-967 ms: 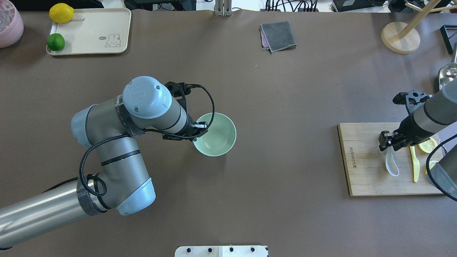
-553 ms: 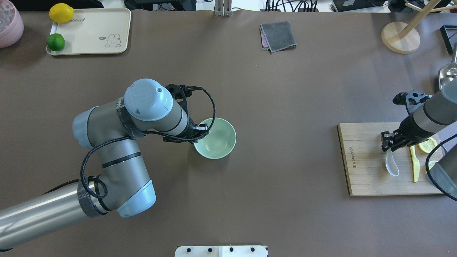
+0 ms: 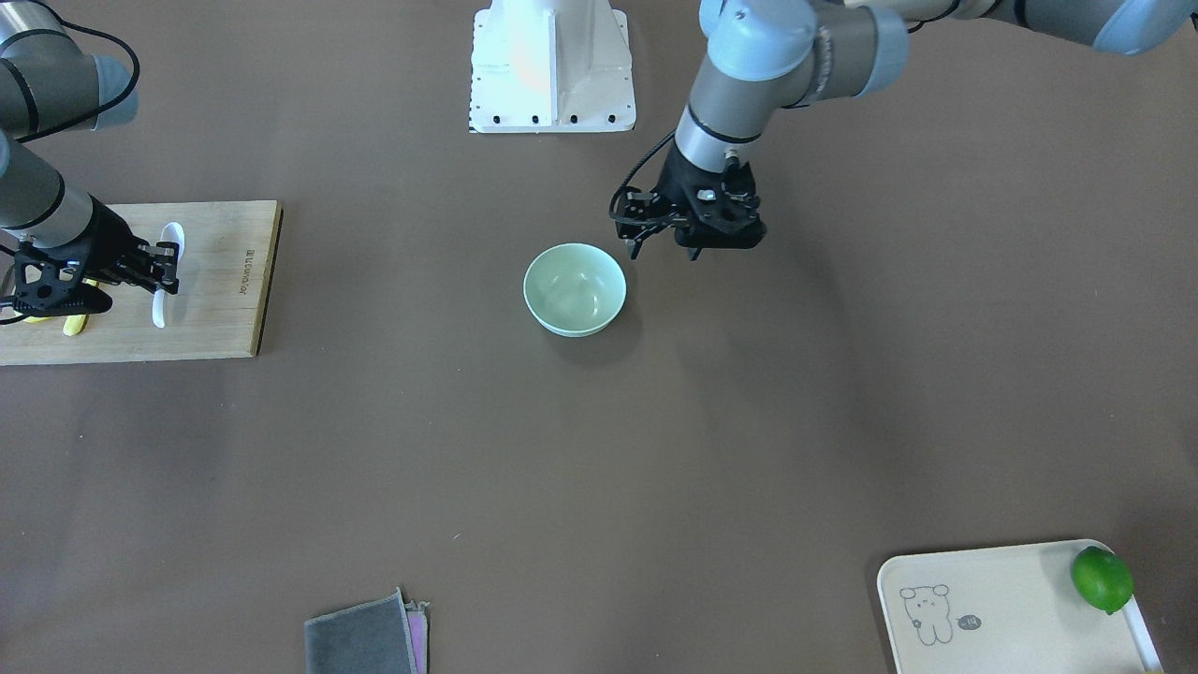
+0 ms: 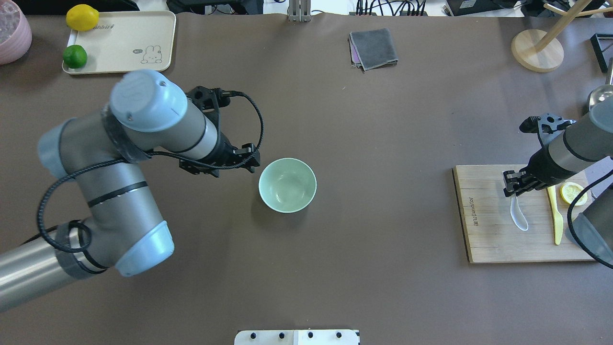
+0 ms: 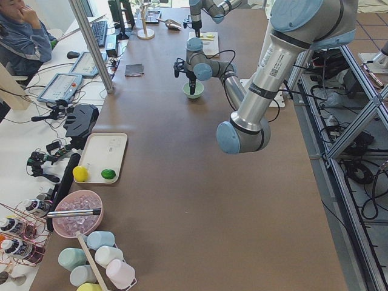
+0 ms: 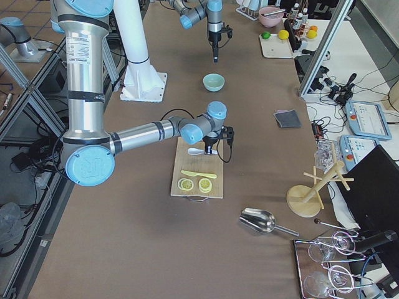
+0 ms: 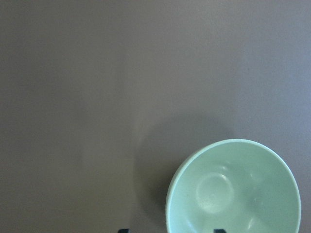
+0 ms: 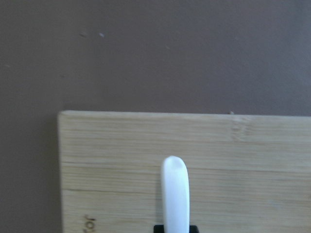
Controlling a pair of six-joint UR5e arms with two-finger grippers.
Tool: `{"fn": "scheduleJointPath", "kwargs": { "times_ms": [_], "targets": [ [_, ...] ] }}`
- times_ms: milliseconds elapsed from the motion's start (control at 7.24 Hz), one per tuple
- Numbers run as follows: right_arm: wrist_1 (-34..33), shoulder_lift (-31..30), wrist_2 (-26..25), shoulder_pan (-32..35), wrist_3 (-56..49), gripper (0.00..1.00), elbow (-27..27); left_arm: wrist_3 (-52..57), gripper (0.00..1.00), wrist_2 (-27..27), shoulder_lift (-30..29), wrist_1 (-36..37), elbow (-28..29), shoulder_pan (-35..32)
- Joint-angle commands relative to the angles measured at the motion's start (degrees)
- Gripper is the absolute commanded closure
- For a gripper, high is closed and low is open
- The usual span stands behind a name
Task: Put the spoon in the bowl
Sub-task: 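Carry the white spoon with the right gripper and lower it into the bowl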
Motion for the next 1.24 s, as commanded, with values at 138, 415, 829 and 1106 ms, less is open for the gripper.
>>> {"fn": "scheduleJointPath", "kwargs": {
  "times_ms": [138,415,829,1106],
  "targets": [
    [-7.6,15.6,-2.0,-5.0,15.0,1.0,2.3,24.3,0.02,-3.8,15.3,2.1,-6.5,-11.9],
    [-8.5,26.9,-8.2,-11.8,27.0,1.0,-0.1,36.9,0.02,-8.6,21.6,0.9,-5.0,-19.2],
    [-9.9,43.0,-18.0,-18.7,39.7,1.0,-13.5,53.1,0.02,-13.1,24.5,0.7,0.2,-28.1],
    [-9.7,44.7,-21.9,-20.7,42.6,1.0,-14.7,53.3,0.02,-13.1,24.5,0.7,0.4,-28.2]
  ]
}}
